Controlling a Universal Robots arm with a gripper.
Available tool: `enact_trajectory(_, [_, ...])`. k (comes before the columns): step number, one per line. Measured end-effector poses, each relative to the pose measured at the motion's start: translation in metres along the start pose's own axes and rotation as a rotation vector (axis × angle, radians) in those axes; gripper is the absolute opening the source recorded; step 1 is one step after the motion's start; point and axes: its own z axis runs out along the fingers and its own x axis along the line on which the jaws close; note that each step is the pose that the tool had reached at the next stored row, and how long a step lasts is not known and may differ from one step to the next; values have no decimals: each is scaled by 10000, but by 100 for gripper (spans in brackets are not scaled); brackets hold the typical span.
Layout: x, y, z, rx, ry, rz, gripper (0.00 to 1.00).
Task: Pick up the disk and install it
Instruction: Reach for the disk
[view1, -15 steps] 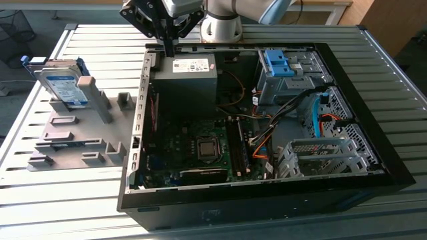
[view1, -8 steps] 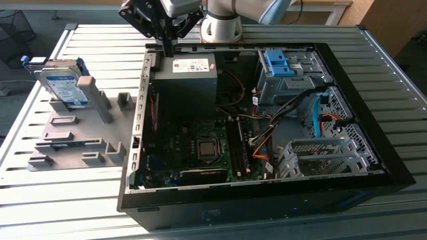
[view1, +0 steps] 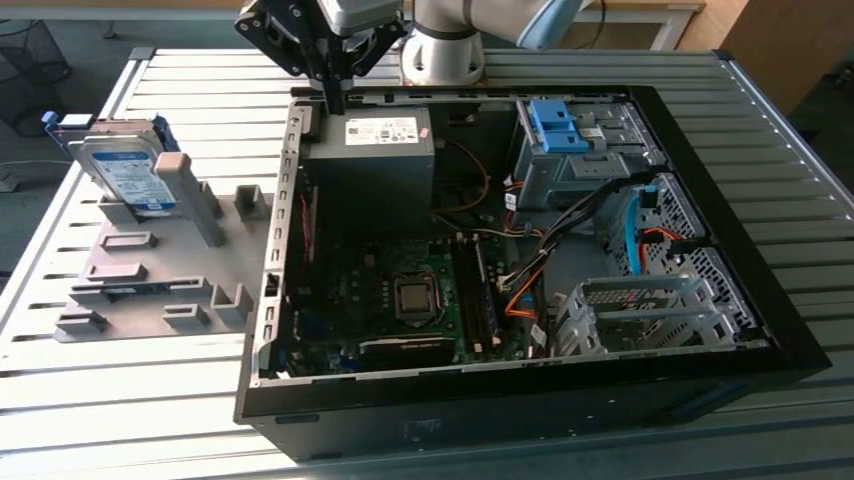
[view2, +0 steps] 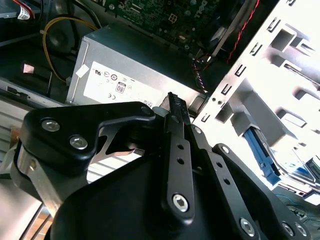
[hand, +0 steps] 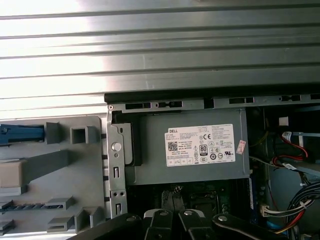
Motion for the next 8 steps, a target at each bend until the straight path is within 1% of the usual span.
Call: enact_trajectory(8, [33,-3,0,-1,-1,0,11])
